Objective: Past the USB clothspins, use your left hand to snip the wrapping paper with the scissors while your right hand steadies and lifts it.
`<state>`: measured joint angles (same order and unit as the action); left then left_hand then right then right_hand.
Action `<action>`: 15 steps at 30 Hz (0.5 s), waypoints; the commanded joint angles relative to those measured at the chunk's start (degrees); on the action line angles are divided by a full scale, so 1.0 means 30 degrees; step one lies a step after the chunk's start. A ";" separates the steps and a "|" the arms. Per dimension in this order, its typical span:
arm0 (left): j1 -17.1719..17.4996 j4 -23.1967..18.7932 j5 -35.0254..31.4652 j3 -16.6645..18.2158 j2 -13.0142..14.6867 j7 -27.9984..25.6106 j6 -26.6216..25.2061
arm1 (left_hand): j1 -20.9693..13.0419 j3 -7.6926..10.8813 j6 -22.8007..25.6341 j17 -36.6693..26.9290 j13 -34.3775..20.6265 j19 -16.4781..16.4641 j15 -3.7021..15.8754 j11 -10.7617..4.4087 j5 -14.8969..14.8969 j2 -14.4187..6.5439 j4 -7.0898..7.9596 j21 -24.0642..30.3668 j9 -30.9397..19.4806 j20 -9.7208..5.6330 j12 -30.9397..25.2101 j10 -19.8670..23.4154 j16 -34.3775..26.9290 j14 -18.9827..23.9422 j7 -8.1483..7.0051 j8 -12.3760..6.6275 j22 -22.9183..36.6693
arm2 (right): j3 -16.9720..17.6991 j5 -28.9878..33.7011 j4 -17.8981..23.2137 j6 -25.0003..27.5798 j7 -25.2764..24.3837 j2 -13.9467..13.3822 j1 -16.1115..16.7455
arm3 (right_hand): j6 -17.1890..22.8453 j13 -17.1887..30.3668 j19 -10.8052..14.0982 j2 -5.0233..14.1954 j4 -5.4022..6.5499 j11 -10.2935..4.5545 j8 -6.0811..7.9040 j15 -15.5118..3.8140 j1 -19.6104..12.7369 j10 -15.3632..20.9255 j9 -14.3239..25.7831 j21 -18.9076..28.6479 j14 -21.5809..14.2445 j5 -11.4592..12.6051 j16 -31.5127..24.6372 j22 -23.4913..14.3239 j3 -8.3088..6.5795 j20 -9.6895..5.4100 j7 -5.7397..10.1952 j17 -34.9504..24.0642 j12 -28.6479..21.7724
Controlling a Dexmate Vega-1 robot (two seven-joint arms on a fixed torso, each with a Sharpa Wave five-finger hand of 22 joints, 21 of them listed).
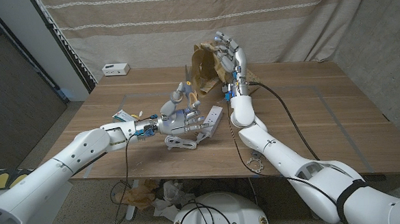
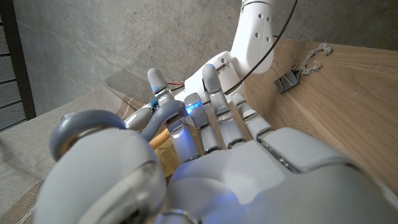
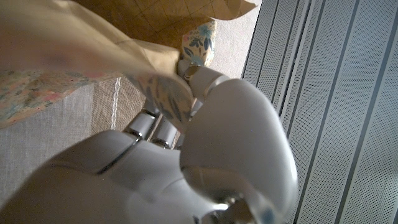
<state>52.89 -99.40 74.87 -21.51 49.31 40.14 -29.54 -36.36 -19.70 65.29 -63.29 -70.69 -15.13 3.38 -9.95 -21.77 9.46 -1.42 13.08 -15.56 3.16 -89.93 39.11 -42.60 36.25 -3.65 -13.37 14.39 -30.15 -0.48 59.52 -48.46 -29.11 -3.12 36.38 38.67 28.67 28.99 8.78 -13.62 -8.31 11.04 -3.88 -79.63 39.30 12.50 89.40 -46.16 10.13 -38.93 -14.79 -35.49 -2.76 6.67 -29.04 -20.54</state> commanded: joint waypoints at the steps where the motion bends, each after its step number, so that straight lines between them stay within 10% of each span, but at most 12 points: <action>1: 0.0035 0.0089 -0.0160 0.0009 0.0080 0.0248 0.0129 | 0.0124 -0.0077 0.0071 -0.0017 -0.0109 0.0070 0.2575 -0.0558 0.0022 -0.0047 -0.0055 0.0070 -0.0070 0.0003 -0.0063 0.0078 -0.0109 0.0274 0.1119 -0.0092 0.0001 | -0.0040 0.0292 -0.1046 -0.0405 -0.0669 0.0340 -0.0561 | -0.0079 -0.0052 -0.0126 0.0934 0.2308 -0.0150 0.0029 -0.3112 -0.0325 0.0060 0.0053 0.0001 -0.2923 0.0000 -0.2201 -0.0082 -0.2268 -0.3135 0.0033 -0.0916 0.0126; 15: -0.0184 0.0274 -0.0186 -0.0211 -0.0020 0.0560 -0.0102 | 0.0124 -0.0073 0.0049 -0.0014 -0.0112 0.0098 0.2598 -0.0559 0.0012 -0.0048 -0.0062 0.0062 -0.0086 0.0035 -0.0065 0.0103 -0.0102 0.0275 0.1101 -0.0085 0.0000 | -0.0031 -0.0157 -0.0947 -0.0408 -0.0588 0.0258 -0.0626 | -0.0131 -0.0304 -0.0185 0.0946 0.2347 -0.0138 0.0037 -0.3110 -0.0337 0.0121 0.0044 0.0006 -0.2958 -0.0002 -0.2107 -0.0091 -0.2198 -0.3135 0.0072 -0.0759 0.0359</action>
<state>52.85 -99.07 74.39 -21.70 49.37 41.28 -29.47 -36.36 -19.70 65.29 -63.12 -70.97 -15.13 3.69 -9.95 -21.77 9.46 -1.42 13.08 -15.56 3.16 -89.93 39.11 -42.60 36.56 -3.65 -13.36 14.39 -30.22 0.01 56.62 -49.30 -30.61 -2.29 34.60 38.47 27.76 28.55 8.78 -13.62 -8.43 11.04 -3.88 -79.63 39.44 12.51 89.40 -46.16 9.91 -38.93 -14.78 -35.49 -2.76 6.87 -29.03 -19.67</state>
